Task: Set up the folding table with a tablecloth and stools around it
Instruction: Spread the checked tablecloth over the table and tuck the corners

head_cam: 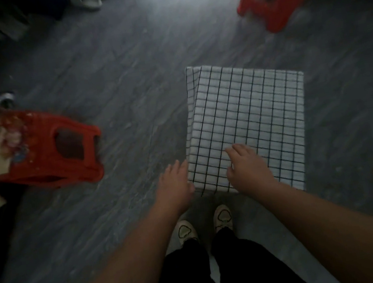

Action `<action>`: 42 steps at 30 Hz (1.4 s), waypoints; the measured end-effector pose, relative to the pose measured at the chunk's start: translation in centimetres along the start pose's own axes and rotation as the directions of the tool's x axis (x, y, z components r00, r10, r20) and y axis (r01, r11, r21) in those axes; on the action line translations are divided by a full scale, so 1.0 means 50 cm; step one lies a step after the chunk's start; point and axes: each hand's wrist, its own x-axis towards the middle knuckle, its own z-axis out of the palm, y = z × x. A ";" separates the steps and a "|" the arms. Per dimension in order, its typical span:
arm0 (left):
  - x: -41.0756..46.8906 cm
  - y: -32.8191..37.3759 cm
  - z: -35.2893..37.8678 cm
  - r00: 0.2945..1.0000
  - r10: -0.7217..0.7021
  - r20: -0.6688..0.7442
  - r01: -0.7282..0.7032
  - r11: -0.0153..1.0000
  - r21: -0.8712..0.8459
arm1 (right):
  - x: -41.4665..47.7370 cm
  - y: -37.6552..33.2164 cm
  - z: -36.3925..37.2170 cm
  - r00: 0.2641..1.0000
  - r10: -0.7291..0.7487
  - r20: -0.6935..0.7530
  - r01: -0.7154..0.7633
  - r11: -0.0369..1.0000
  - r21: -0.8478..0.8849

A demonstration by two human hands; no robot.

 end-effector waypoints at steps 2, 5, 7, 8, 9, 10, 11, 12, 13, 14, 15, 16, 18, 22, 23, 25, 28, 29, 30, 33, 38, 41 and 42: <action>-0.049 0.035 -0.063 0.997 0.049 -0.058 -0.046 0.998 0.049 | -0.043 -0.003 -0.069 0.999 0.006 -0.031 -0.005 1.000 0.008; -0.110 0.070 -0.147 0.983 0.089 -0.162 -0.074 0.992 0.100 | -0.103 -0.010 -0.155 0.994 -0.014 -0.105 0.016 1.000 0.017; -0.140 0.083 -0.196 0.971 0.097 -0.219 -0.071 0.990 0.124 | -0.135 -0.021 -0.199 0.988 -0.037 -0.148 0.040 0.999 0.016; -0.152 0.085 -0.216 0.963 0.099 -0.250 -0.068 0.989 0.132 | -0.149 -0.030 -0.217 0.984 -0.043 -0.171 0.047 0.999 0.015; -0.162 0.085 -0.234 0.954 0.100 -0.281 -0.063 0.989 0.137 | -0.162 -0.040 -0.231 0.980 -0.051 -0.192 0.054 0.998 0.011; -0.170 0.083 -0.250 0.945 0.099 -0.312 -0.058 0.989 0.138 | -0.171 -0.051 -0.241 0.976 -0.064 -0.207 0.066 0.998 0.001; -0.176 0.080 -0.265 0.936 0.094 -0.338 -0.051 0.990 0.133 | -0.179 -0.064 -0.250 0.973 -0.081 -0.215 0.080 0.997 -0.012; -0.180 0.075 -0.278 0.932 0.083 -0.354 -0.041 0.991 0.126 | -0.184 -0.076 -0.255 0.971 -0.097 -0.218 0.094 0.995 -0.022; -0.182 0.068 -0.290 0.931 0.070 -0.359 -0.029 0.993 0.118 | -0.186 -0.090 -0.259 0.969 -0.110 -0.219 0.107 0.994 -0.027; -0.182 0.059 -0.301 0.933 0.056 -0.356 -0.017 0.994 0.112 | -0.185 -0.103 -0.262 0.968 -0.121 -0.218 0.118 0.993 -0.028; -0.180 0.048 -0.312 0.936 0.044 -0.350 -0.009 0.995 0.102 | -0.180 -0.116 -0.265 0.967 -0.130 -0.218 0.127 0.992 -0.029; -0.178 0.035 -0.321 0.938 0.035 -0.346 -0.004 0.996 0.090 | -0.172 -0.130 -0.268 0.966 -0.138 -0.218 0.134 0.990 -0.033; -0.171 0.000 -0.342 0.936 0.032 -0.350 -0.006 0.997 0.076 | -0.145 -0.166 -0.274 0.966 -0.141 -0.217 0.135 0.990 -0.042; -0.143 -0.097 -0.407 0.928 0.025 -0.371 0.000 0.998 0.068 | -0.071 -0.276 -0.284 0.957 -0.146 -0.250 0.138 0.989 -0.052; -0.133 -0.128 -0.428 0.926 0.025 -0.377 0.001 0.998 0.068 | -0.049 -0.313 -0.285 0.955 -0.148 -0.258 0.137 0.989 -0.061; -0.111 -0.201 -0.474 0.920 0.031 -0.389 -0.004 0.997 0.072 | -0.004 -0.395 -0.287 0.955 -0.147 -0.259 0.130 0.988 -0.081; -0.075 -0.333 -0.553 0.926 0.040 -0.376 -0.001 0.995 0.104 | 0.066 -0.537 -0.289 0.956 -0.135 -0.261 0.114 0.989 -0.091; -0.063 -0.380 -0.583 0.933 0.041 -0.359 0.001 0.993 0.115 | 0.090 -0.587 -0.291 0.957 -0.128 -0.260 0.108 0.990 -0.088; -0.052 -0.424 -0.615 0.938 0.040 -0.344 0.002 0.992 0.123 | 0.115 -0.636 -0.293 0.958 -0.121 -0.260 0.102 0.991 -0.086; -0.016 -0.540 -0.706 0.948 0.049 -0.314 -0.004 0.990 0.143 | 0.184 -0.774 -0.305 0.958 -0.122 -0.260 0.107 0.992 -0.069; 0.059 -0.659 -0.823 0.941 0.076 -0.329 -0.011 0.981 0.194 | 0.272 -0.910 -0.333 0.951 -0.117 -0.286 0.102 0.993 -0.067; 0.115 -0.685 -0.865 0.955 0.060 -0.291 -0.023 0.991 0.131 | 0.310 -0.932 -0.351 0.951 -0.076 -0.301 0.066 0.997 -0.043; 0.132 -0.685 -0.877 0.959 0.059 -0.277 -0.027 0.993 0.118 | 0.322 -0.932 -0.358 0.949 -0.061 -0.309 0.053 0.998 -0.035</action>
